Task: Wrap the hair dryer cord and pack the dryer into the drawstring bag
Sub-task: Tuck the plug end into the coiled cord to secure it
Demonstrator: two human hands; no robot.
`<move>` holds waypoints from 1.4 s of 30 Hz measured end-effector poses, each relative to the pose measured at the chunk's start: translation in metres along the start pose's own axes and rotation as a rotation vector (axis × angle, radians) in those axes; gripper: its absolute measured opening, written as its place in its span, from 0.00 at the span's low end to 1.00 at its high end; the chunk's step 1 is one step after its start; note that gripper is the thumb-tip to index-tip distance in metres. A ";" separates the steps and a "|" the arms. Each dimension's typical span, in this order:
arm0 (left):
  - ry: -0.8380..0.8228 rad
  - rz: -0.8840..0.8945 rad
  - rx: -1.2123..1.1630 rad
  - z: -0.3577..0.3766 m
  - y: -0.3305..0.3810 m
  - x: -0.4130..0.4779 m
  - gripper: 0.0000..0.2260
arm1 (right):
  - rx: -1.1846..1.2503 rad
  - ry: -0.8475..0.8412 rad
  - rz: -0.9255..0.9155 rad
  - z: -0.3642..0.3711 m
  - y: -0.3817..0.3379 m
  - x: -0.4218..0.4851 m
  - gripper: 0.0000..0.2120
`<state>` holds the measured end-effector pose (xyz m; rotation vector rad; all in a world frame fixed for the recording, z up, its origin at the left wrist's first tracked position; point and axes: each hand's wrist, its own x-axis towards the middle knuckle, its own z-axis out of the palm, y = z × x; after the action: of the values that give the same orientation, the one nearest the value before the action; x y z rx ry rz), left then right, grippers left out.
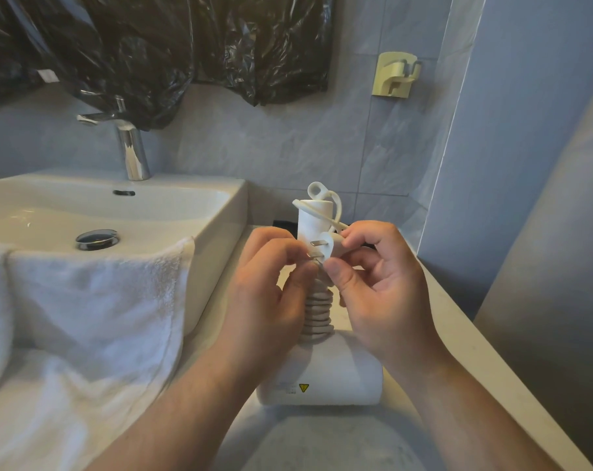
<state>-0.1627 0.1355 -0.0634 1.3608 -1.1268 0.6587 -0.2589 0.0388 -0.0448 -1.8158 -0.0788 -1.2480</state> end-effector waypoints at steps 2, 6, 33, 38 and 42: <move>-0.001 0.050 0.050 0.000 -0.001 -0.001 0.04 | 0.065 0.001 0.014 0.001 0.001 0.000 0.12; -0.007 0.074 0.092 -0.001 -0.001 -0.001 0.03 | 0.035 -0.013 0.051 -0.003 -0.002 0.003 0.13; 0.049 0.012 0.090 -0.001 -0.001 -0.001 0.09 | 0.000 -0.069 0.110 -0.002 0.010 0.001 0.19; 0.043 0.086 0.134 -0.002 -0.002 -0.001 0.07 | -0.334 -0.036 -0.169 -0.006 0.014 0.002 0.15; 0.025 0.124 0.156 -0.003 -0.004 -0.001 0.08 | -0.544 0.024 -0.317 -0.006 0.014 0.000 0.16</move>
<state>-0.1587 0.1379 -0.0660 1.4180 -1.1663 0.8668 -0.2560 0.0264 -0.0534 -2.3175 -0.0128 -1.6266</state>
